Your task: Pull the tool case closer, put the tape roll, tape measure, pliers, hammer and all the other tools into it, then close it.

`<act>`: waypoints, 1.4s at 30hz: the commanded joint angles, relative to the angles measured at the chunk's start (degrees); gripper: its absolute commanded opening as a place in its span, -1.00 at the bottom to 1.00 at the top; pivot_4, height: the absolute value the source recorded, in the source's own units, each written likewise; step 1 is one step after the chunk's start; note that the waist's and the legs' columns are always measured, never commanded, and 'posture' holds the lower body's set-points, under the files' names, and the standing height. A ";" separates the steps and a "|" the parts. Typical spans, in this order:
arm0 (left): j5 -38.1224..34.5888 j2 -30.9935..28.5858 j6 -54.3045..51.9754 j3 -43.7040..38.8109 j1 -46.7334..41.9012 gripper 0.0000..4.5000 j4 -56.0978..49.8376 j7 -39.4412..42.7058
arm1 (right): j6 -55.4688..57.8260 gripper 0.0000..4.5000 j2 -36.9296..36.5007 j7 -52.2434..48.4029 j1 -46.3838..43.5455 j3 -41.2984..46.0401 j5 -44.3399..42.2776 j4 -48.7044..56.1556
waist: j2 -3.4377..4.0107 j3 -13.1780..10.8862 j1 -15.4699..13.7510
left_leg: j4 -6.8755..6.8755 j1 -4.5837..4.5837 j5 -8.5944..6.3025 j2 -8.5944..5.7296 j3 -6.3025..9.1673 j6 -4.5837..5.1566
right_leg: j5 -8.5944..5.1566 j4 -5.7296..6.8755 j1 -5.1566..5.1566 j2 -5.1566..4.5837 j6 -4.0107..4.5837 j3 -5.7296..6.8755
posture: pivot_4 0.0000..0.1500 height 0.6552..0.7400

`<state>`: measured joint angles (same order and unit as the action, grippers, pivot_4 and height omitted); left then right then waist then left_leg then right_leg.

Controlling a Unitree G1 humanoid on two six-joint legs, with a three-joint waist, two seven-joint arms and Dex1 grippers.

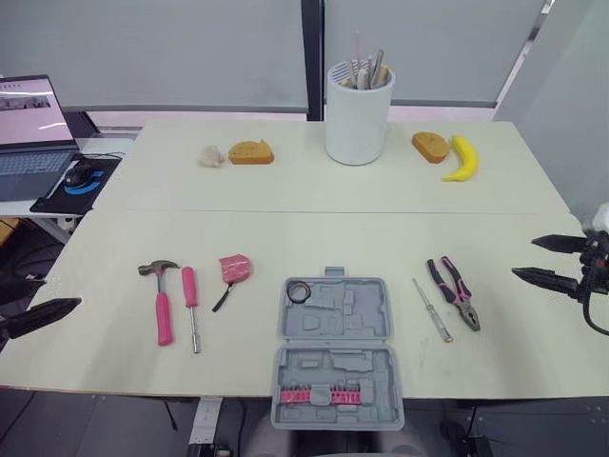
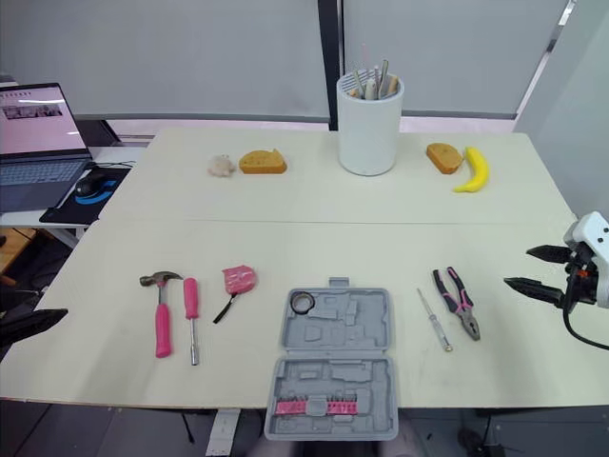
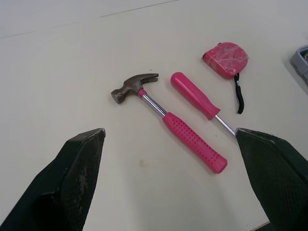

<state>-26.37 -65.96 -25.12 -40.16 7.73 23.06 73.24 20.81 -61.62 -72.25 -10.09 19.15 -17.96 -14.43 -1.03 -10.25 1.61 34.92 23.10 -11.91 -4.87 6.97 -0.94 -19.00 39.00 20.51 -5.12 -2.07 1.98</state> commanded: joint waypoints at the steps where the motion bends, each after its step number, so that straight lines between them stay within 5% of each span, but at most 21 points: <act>1: 0.24 -1.04 0.95 -0.48 -0.91 1.00 0.17 0.27 | -3.14 0.99 -1.39 0.04 0.92 2.10 0.23 -2.45 | 0.03 -0.02 0.00 | 0.00 0.02 0.00 0.00 -0.01 0.00 | 0.00 0.00 0.02 0.00 0.00 -0.02 | 1.00 1.00; 15: 0.04 0.86 -0.75 0.73 -0.98 1.00 -5.55 -2.11 | -1.26 0.99 0.47 4.39 -0.51 0.10 -0.38 3.98 | 0.05 -0.03 0.06 | -0.01 0.01 -0.01 0.08 -0.05 -0.02 | 0.01 0.02 0.02 0.06 0.01 -0.05 | 1.00 1.00; 28: -5.89 13.67 -11.47 0.47 10.28 1.00 -33.16 -9.80 | 13.62 0.99 15.46 8.89 -19.12 -12.86 -14.58 30.22 | -0.03 -0.04 -0.13 | 0.01 -0.02 -0.04 0.34 -0.22 -0.07 | 0.10 -0.01 0.07 0.25 0.15 -0.22 | 1.00 1.00; 35: -1.48 27.23 -6.35 12.12 8.15 1.00 -42.69 -23.01 | 15.54 0.99 23.54 15.01 -23.28 -19.11 -15.11 36.20 | -0.26 0.03 -1.17 | 0.05 -0.03 -0.05 0.31 -0.20 -0.09 | 0.15 -0.02 0.03 0.25 0.15 -0.19 | 1.00 1.00; 42: 13.44 41.15 3.48 26.99 1.94 1.00 -41.42 -42.51 | 15.75 0.99 25.10 17.61 -23.03 -20.98 -14.96 37.76 | -0.34 0.08 -1.90 | 0.14 -0.03 -0.05 0.27 -0.21 -0.09 | 0.34 -0.05 -0.03 0.28 0.13 -0.19 | 1.00 1.00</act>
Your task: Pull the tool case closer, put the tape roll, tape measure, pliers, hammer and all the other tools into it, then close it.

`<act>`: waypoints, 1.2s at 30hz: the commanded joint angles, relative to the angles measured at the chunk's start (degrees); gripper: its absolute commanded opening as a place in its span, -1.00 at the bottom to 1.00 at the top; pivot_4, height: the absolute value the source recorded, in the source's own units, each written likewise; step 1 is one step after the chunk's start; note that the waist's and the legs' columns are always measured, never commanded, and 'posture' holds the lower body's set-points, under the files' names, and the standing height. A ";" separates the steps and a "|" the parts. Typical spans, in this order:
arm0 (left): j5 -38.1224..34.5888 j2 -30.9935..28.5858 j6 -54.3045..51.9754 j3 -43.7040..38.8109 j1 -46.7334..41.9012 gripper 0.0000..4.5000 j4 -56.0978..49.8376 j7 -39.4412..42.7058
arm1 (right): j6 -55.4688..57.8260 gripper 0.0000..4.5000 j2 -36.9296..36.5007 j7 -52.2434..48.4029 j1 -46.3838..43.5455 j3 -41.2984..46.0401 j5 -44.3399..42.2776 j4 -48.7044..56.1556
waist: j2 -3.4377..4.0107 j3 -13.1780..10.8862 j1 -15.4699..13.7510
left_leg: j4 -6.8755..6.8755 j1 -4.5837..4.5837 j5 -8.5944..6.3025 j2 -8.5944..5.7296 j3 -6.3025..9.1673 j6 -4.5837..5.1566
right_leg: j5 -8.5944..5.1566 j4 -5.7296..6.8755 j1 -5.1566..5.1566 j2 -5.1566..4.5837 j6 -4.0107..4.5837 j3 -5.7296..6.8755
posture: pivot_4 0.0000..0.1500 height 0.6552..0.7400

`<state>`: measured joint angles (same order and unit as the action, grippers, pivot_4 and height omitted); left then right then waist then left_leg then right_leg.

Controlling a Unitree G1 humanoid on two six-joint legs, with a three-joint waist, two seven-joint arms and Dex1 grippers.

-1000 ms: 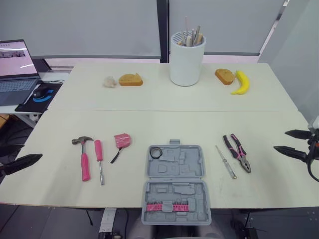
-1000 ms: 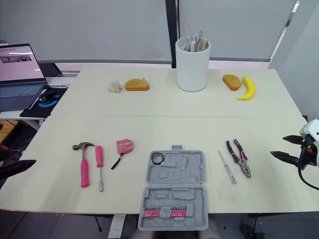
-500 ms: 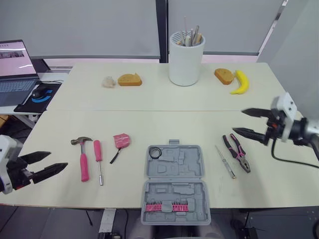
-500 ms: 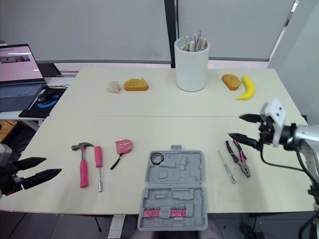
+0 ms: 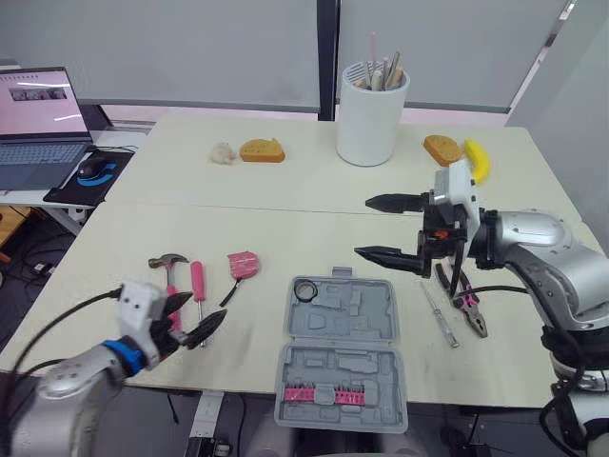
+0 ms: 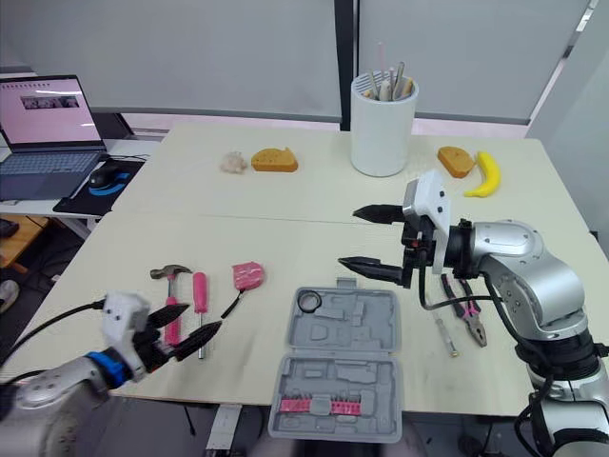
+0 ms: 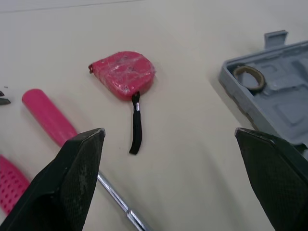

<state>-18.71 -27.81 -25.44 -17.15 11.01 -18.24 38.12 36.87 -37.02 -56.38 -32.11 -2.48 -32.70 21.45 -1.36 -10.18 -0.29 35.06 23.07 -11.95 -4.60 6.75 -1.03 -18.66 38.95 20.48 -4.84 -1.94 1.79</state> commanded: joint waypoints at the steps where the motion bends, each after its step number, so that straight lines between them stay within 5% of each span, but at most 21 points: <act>1: 7.12 4.41 4.09 5.42 -1.79 1.00 0.03 -9.36 | -0.22 0.99 0.57 2.08 -0.96 0.62 -0.21 2.00 | -0.02 0.01 0.02 | 0.00 -0.01 0.00 0.00 -0.01 0.00 | 0.00 0.01 -0.01 0.01 0.00 0.00 | 1.00 1.00; 12: 14.68 12.75 7.10 10.51 -7.11 1.00 9.75 -22.99 | 1.94 0.99 -0.04 5.52 -0.14 1.72 -0.99 3.58 | -0.02 0.01 0.36 | 0.02 -0.04 0.00 0.12 -0.01 0.00 | 0.01 0.04 -0.02 0.20 -0.01 0.02 | 1.00 1.00; 32: 14.25 15.25 2.70 10.86 -12.92 1.00 18.45 -26.93 | 2.27 0.99 -1.65 6.43 -1.11 2.80 -0.46 2.24 | -0.03 0.02 0.37 | 0.08 -0.09 0.01 0.11 0.03 -0.02 | 0.03 0.04 -0.12 0.24 -0.05 0.16 | 1.00 1.00; 36: 14.12 15.20 1.94 10.18 -13.40 0.61 19.09 -27.86 | 1.93 1.00 -1.73 6.34 -1.35 2.72 -0.20 1.96 | -0.03 0.02 0.43 | 0.08 -0.13 0.01 0.14 0.02 -0.02 | 0.03 0.04 -0.14 0.28 -0.06 0.15 | 1.00 1.00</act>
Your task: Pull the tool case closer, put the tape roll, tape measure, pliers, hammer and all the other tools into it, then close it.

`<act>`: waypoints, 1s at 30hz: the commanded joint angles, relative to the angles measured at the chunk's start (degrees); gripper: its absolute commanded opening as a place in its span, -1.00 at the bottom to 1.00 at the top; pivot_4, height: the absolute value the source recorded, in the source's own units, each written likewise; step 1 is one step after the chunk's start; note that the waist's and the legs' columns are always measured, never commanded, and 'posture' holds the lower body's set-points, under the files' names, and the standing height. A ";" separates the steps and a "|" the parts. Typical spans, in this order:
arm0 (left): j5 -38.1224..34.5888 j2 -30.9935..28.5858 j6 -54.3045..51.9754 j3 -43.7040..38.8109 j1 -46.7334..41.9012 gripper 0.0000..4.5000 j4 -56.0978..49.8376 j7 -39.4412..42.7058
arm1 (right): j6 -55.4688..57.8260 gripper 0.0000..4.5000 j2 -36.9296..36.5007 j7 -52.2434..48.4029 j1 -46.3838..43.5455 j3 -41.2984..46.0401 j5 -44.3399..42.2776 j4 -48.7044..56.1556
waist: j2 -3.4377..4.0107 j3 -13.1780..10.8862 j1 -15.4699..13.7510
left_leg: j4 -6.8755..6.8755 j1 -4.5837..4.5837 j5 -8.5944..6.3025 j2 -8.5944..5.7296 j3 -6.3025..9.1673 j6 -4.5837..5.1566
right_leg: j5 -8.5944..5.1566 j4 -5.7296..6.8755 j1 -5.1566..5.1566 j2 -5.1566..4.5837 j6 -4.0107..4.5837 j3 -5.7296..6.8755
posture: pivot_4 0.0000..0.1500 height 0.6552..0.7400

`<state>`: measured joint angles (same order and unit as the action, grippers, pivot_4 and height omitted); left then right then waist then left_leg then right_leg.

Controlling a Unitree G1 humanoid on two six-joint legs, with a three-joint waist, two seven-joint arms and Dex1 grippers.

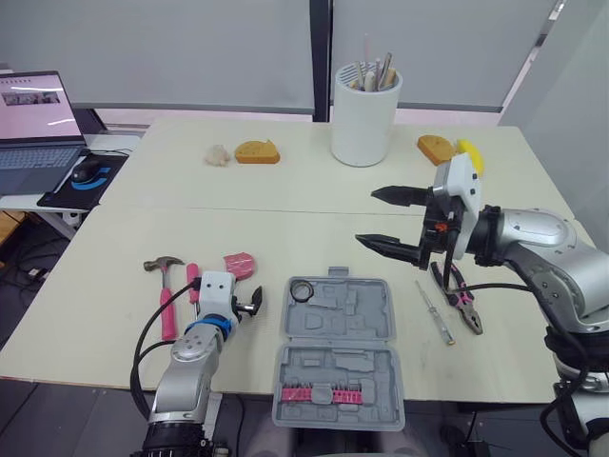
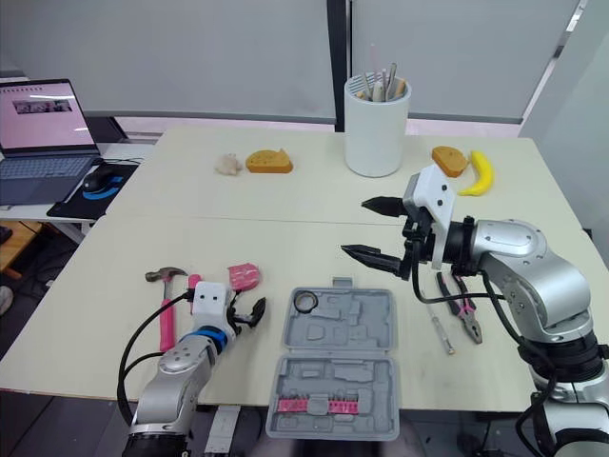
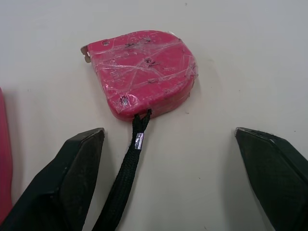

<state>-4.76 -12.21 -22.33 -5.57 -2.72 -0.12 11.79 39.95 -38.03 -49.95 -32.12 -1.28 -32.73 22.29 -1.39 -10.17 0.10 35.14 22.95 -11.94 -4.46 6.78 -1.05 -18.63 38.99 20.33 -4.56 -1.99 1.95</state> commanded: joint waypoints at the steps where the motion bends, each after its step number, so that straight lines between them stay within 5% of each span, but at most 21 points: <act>1: 0.37 -0.59 -1.33 -1.29 0.42 0.46 0.82 -1.61 | -1.35 1.00 -0.81 -0.18 -1.41 1.51 -0.03 0.95 | 0.00 0.00 0.07 | 0.00 0.00 0.00 0.01 -0.01 0.00 | 0.00 0.00 0.00 0.01 0.00 -0.01 | 1.00 1.00; 11: 0.19 -0.59 -2.70 -1.68 1.03 -0.99 -0.83 -3.27 | -2.51 1.00 -1.33 -0.42 -1.12 1.47 0.42 0.18 | 0.00 0.00 0.11 | 0.00 -0.02 0.00 0.04 -0.01 0.00 | 0.00 0.00 0.00 0.06 0.00 -0.05 | 1.00 1.00; 21: -0.47 -0.68 -3.11 -2.40 0.78 -0.99 -0.92 -3.21 | -2.58 1.00 -1.28 -0.36 -0.62 1.31 0.29 0.50 | 0.00 0.00 0.11 | 0.00 -0.02 0.00 0.05 -0.01 0.00 | 0.00 0.00 0.00 0.06 0.00 -0.05 | 1.00 1.00; 30: -0.70 -8.16 -3.63 5.03 4.13 -0.99 -8.64 9.00 | -0.40 1.00 -4.76 -5.19 2.13 0.35 -2.38 3.52 | 0.00 0.00 -0.03 | -0.01 0.02 -0.01 0.02 0.00 -0.01 | 0.00 -0.05 0.01 0.04 0.01 -0.22 | 1.00 1.00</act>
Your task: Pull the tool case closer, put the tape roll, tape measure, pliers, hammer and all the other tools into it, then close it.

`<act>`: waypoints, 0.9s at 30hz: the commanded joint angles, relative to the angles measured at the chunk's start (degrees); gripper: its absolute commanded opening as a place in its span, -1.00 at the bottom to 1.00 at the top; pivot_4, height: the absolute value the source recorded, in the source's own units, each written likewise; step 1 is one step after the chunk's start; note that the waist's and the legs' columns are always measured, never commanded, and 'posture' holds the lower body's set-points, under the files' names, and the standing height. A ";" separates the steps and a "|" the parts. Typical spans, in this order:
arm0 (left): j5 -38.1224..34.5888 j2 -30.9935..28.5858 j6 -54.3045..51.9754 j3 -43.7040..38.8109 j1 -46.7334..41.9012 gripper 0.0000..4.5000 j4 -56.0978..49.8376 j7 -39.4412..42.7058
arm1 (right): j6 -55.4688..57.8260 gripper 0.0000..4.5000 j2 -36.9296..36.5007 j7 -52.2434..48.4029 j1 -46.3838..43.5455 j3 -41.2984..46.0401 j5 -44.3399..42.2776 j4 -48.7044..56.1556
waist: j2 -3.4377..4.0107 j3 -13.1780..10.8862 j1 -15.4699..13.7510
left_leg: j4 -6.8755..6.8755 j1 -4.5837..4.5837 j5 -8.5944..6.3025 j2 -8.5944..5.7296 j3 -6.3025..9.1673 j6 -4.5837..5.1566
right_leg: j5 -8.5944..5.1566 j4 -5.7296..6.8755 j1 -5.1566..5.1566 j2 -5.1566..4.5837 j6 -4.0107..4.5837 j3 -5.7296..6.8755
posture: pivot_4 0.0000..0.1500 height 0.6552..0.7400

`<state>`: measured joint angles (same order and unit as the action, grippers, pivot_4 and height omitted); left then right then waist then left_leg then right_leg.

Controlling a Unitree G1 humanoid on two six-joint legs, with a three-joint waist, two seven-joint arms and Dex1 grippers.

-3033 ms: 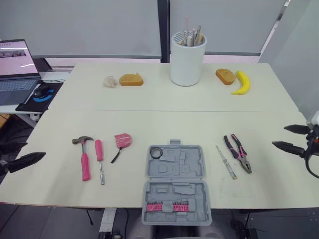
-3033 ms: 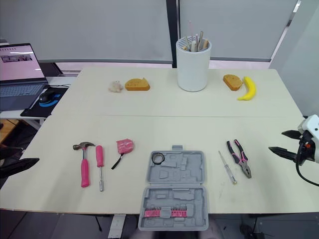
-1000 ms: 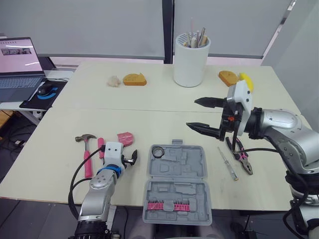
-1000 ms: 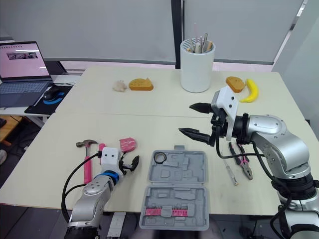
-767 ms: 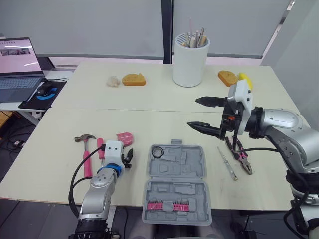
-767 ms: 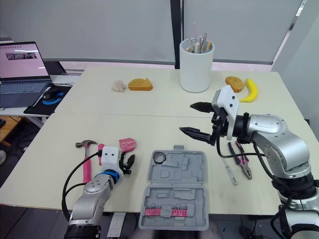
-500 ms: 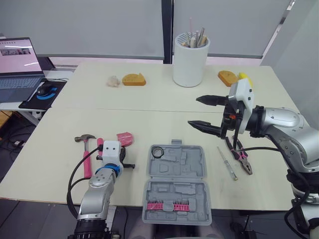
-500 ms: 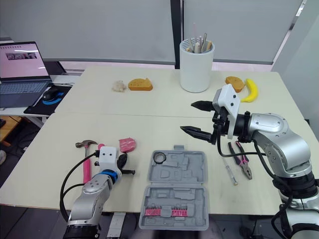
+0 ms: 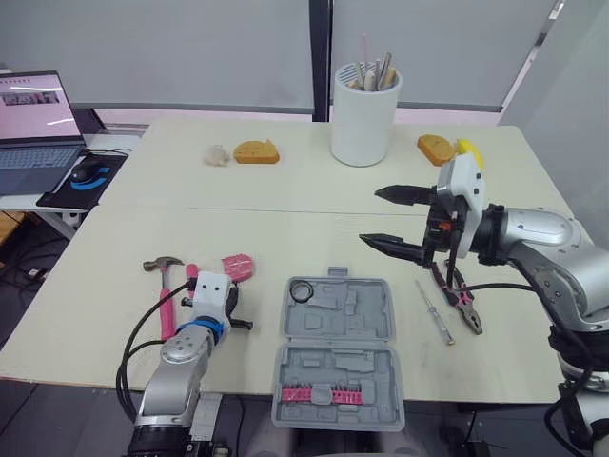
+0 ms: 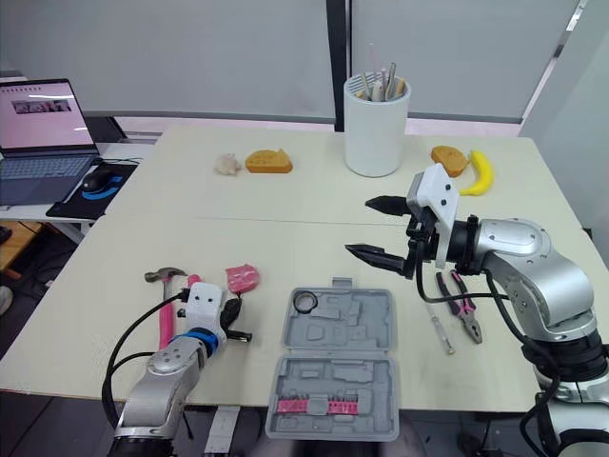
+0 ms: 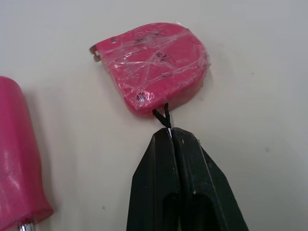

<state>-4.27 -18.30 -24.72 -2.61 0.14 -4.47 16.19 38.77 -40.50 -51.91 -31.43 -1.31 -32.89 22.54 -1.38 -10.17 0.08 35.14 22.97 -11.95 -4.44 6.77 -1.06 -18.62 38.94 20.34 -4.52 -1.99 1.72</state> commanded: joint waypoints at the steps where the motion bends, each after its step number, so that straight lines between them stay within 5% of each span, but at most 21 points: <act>1: -1.41 -3.40 -1.91 2.82 1.93 -0.99 -5.49 6.52 | 0.81 1.00 -3.22 -4.43 2.32 0.19 -2.45 4.00 | 0.00 0.00 -0.04 | 0.00 0.01 -0.01 0.00 0.00 0.00 | 0.00 -0.02 0.00 0.00 0.00 0.00 | 1.00 1.00; 15: -5.01 -20.12 -7.75 4.42 15.99 -0.99 -20.39 22.57 | 2.13 1.00 -7.03 -6.70 8.77 -0.83 -4.17 10.99 | 0.02 -0.02 -0.02 | -0.08 0.02 -0.04 0.08 -0.27 0.01 | -0.01 -0.02 0.19 0.02 0.01 -0.41 | 1.00 1.00; 27: -6.73 -24.08 -8.24 1.45 23.08 -0.99 -25.55 24.70 | 1.19 1.00 -7.27 -6.09 10.68 -2.15 -3.39 11.98 | 0.00 -0.05 -0.07 | -0.10 0.03 -0.09 0.11 -0.41 0.07 | -0.02 -0.04 0.28 0.02 0.01 -0.54 | 1.00 1.00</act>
<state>-10.33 -41.63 -32.57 -0.12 22.43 -27.27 40.65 40.79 -47.42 -58.05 -20.88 -3.64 -36.46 32.61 -1.38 -10.22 0.01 35.04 23.01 -12.04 -4.34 6.36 -0.99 -18.64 38.91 20.62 -4.49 -1.98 1.18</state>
